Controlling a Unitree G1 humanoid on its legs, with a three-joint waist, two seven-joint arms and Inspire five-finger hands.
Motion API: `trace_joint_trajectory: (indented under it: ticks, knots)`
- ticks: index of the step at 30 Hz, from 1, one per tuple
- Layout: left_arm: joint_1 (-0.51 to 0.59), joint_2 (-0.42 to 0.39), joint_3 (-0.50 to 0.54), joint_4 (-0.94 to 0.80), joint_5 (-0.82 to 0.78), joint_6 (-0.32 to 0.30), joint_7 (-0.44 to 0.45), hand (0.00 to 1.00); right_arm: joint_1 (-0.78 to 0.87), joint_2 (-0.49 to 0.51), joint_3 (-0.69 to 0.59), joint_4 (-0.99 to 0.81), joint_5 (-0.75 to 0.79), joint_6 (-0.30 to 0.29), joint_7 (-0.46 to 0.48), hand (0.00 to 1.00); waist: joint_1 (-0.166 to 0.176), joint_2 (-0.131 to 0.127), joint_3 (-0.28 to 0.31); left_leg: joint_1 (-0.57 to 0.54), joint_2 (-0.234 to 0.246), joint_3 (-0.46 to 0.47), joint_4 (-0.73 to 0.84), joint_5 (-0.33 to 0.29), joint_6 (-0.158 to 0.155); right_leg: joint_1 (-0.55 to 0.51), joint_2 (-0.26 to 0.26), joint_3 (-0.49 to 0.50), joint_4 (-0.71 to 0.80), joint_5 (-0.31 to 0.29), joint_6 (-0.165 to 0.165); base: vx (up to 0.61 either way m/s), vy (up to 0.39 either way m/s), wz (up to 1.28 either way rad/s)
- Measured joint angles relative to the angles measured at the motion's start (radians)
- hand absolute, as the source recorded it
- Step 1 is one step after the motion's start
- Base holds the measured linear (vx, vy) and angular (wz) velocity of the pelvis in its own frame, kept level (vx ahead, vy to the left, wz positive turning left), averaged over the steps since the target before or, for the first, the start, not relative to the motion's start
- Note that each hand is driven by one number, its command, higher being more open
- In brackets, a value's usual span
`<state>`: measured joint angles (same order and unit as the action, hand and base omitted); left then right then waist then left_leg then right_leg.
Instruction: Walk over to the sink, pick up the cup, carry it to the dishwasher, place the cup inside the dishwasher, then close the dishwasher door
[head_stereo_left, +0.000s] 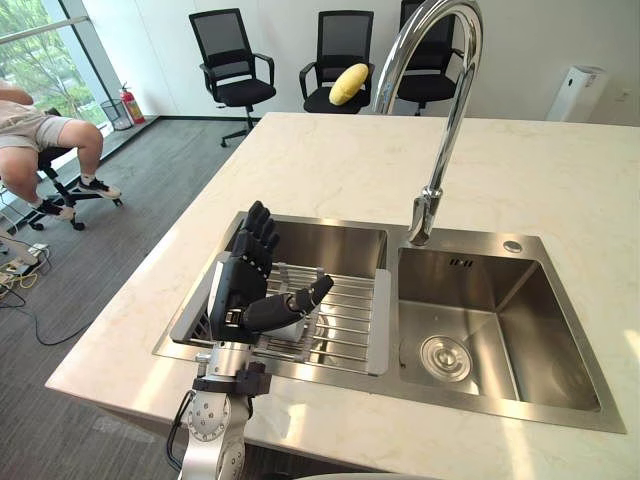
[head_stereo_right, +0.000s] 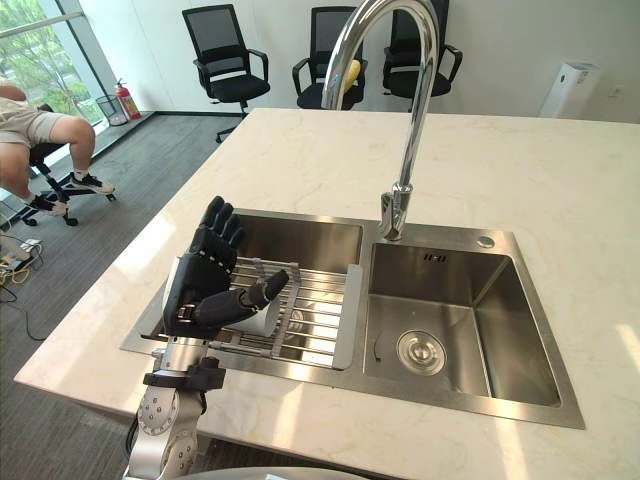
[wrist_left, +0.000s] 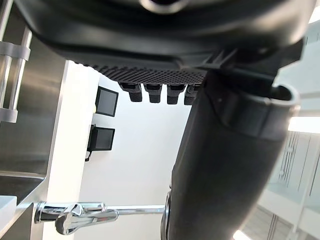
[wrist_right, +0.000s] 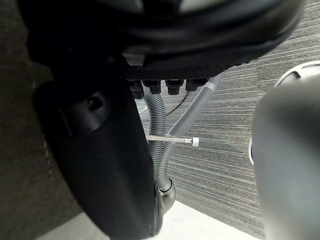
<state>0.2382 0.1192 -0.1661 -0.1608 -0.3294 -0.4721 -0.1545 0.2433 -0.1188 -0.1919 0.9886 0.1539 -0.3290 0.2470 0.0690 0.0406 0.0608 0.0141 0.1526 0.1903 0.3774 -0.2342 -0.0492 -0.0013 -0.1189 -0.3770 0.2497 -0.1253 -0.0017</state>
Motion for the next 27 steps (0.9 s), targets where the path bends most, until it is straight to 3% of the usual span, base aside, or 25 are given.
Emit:
trace_joint_trajectory:
  ticks: [1, 3, 4, 11, 16, 27]
  knots:
    - [-0.004, 0.001, -0.005, -0.003, 0.006, 0.000, -0.014, 1.00, 0.001, -0.009, 0.000, 0.001, 0.000, -0.001, 0.000, 1.00, -0.001, 0.014, -0.004, -0.002, -0.009, -0.016, -0.093, 0.074, 0.030, 0.005, 0.017, 0.010, -0.006, 0.005, 0.008, 0.02, 0.091, -0.29]
    - [-0.004, 0.017, -0.011, -0.003, 0.014, 0.011, -0.015, 1.00, 0.002, -0.012, 0.000, 0.007, -0.001, -0.003, -0.005, 1.00, 0.001, 0.017, -0.016, 0.029, -0.010, -0.005, -0.151, 0.069, -0.007, -0.003, 0.022, 0.048, -0.005, 0.011, 0.019, 0.01, 0.135, -0.47]
    - [-0.006, 0.028, -0.017, -0.003, 0.015, 0.018, -0.013, 1.00, 0.005, -0.001, 0.000, -0.003, -0.002, -0.005, -0.005, 1.00, -0.002, 0.007, -0.021, 0.029, -0.020, 0.011, -0.166, 0.073, -0.009, -0.017, 0.013, 0.065, -0.004, 0.016, 0.026, -0.02, 0.126, -0.42]
    - [-0.029, 0.074, -0.076, 0.000, 0.090, 0.068, 0.028, 1.00, 0.062, 0.006, 0.000, -0.023, -0.030, -0.007, -0.004, 1.00, -0.016, -0.007, -0.034, 0.079, -0.075, 0.027, -0.289, 0.127, 0.012, -0.028, -0.024, 0.083, -0.010, 0.029, 0.049, 0.00, 0.079, -0.05]
    - [-0.077, 0.138, -0.103, 0.070, 0.242, 0.105, 0.065, 1.00, 0.062, 0.004, 0.000, -0.023, -0.046, -0.007, 0.001, 1.00, -0.033, -0.004, -0.045, 0.102, -0.073, 0.009, -0.348, 0.164, 0.003, -0.015, -0.014, 0.059, -0.025, 0.029, 0.047, 0.03, -0.037, 0.12]
    - [-0.145, 0.220, -0.120, 0.200, 0.408, 0.205, 0.155, 1.00, 0.052, 0.002, -0.001, -0.017, -0.070, -0.002, 0.016, 1.00, -0.062, -0.006, -0.045, 0.117, -0.068, 0.004, -0.385, 0.191, -0.006, -0.017, 0.003, 0.056, -0.021, 0.025, 0.038, 0.00, -0.014, 0.01]
